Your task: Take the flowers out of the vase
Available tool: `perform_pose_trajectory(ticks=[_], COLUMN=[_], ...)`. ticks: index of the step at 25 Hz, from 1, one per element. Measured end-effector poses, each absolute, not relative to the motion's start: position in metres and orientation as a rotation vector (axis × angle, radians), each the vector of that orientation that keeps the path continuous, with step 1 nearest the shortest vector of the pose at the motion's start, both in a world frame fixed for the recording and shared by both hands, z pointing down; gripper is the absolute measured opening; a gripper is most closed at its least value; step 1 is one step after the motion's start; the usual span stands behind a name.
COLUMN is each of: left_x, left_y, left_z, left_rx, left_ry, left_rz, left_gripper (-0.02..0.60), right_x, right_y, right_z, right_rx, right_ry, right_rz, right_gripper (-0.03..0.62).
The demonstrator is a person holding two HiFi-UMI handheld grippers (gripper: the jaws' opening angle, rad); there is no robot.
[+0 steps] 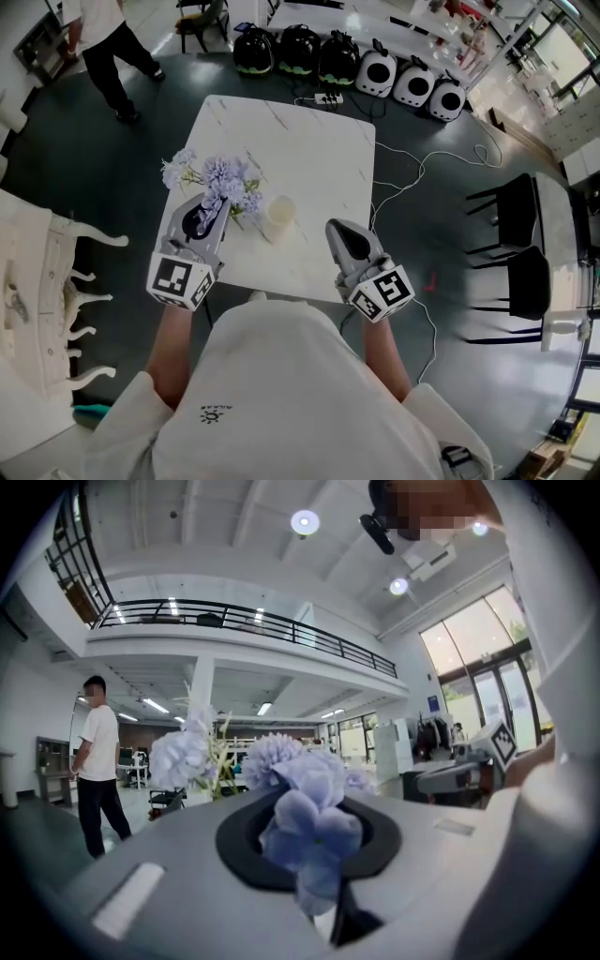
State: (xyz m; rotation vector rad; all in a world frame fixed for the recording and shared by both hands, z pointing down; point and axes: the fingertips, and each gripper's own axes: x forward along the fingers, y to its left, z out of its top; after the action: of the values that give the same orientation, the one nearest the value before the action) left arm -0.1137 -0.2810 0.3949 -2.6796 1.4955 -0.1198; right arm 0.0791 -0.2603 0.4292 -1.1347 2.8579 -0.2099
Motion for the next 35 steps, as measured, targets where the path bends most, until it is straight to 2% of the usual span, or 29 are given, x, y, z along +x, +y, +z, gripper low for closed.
perform_pose_trajectory(ticks=[35], left_x=[-0.105], left_y=[-0.274], left_z=[0.452], left_rx=[-2.766], left_ry=[1.520], left_rz=[-0.263], left_gripper=[0.044], right_x=[0.089], right_y=[-0.256], right_z=[0.436], right_rx=[-1.191], right_ry=[2.865], right_rz=[-0.213], right_gripper=[0.000])
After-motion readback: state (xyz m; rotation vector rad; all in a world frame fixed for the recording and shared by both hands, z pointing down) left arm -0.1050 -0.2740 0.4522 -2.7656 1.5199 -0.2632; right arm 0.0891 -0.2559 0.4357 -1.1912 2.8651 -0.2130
